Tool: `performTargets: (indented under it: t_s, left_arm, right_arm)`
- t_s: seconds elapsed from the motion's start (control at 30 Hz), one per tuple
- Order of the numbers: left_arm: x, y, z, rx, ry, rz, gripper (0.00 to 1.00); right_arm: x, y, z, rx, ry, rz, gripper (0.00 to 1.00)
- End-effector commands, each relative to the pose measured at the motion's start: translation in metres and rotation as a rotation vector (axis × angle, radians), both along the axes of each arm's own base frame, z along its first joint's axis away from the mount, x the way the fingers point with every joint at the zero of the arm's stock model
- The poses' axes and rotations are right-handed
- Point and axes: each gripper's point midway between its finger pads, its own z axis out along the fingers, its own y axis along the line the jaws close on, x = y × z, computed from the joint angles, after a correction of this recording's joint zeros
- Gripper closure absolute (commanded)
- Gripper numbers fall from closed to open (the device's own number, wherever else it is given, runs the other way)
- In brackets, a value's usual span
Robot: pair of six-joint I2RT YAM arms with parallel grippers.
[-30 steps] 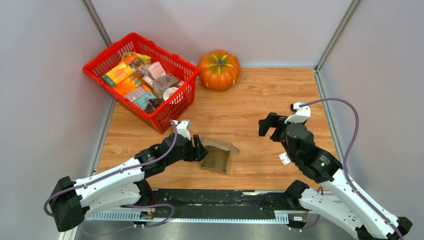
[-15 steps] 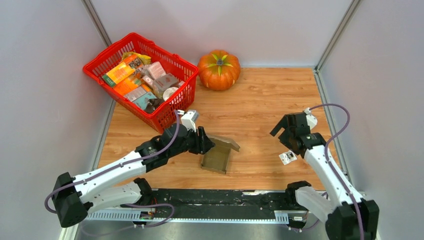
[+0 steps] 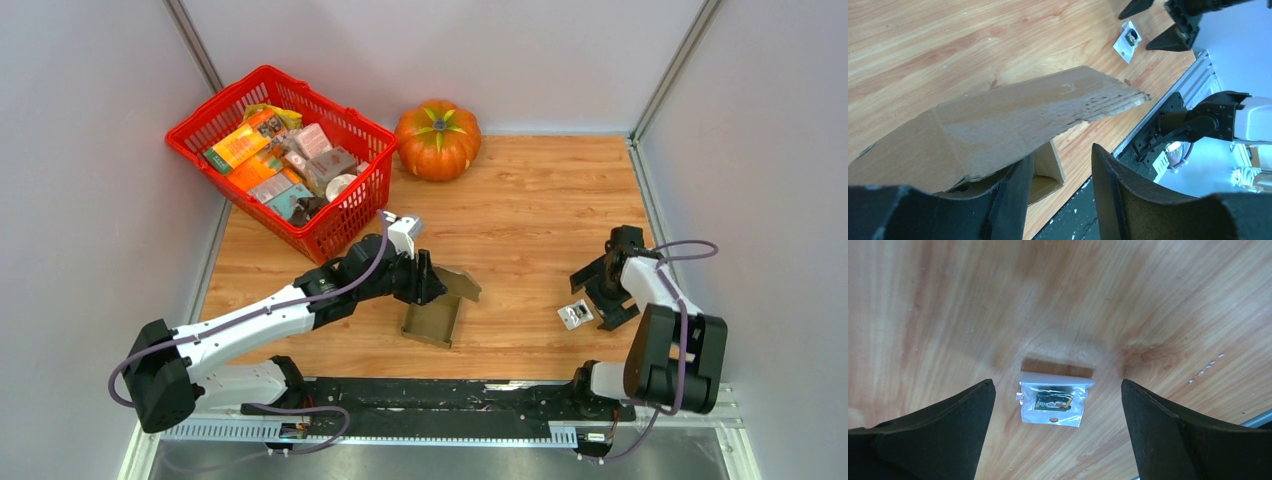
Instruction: Fold the paper box
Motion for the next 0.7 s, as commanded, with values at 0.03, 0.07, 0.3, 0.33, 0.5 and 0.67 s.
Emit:
performTargets:
  t_s: [0.03,0.07,0.3,0.33,0.5,0.67]
  left_arm:
    - [0.006,-0.014,0.034,-0.068,-0.086,-0.053,0.45]
    - [0.006,-0.014,0.034,-0.063,-0.09,-0.054,0.45]
    - [0.014,-0.009,0.031,-0.066,-0.077,-0.04,0.45]
    - [0.014,-0.009,0.031,-0.066,-0.075,-0.037,0.45]
    - [0.018,-0.006,0.033,-0.073,-0.077,-0.025,0.45]
    - [0.02,-0.006,0.032,-0.073,-0.07,-0.018,0.45]
  right_arm:
    - [0.029,0.001,-0.005,0.043,-0.013,0.05,0.0]
    - [0.029,0.005,-0.009,0.064,-0.011,0.05,0.0]
    - [0.009,0.013,-0.027,0.076,0.031,0.025,0.11]
    - [0.008,0.017,-0.028,0.077,0.032,0.035,0.13]
    - [-0.001,0.026,-0.028,0.089,0.021,0.043,0.26]
    - [-0.004,0.028,-0.025,0.084,0.001,0.036,0.36]
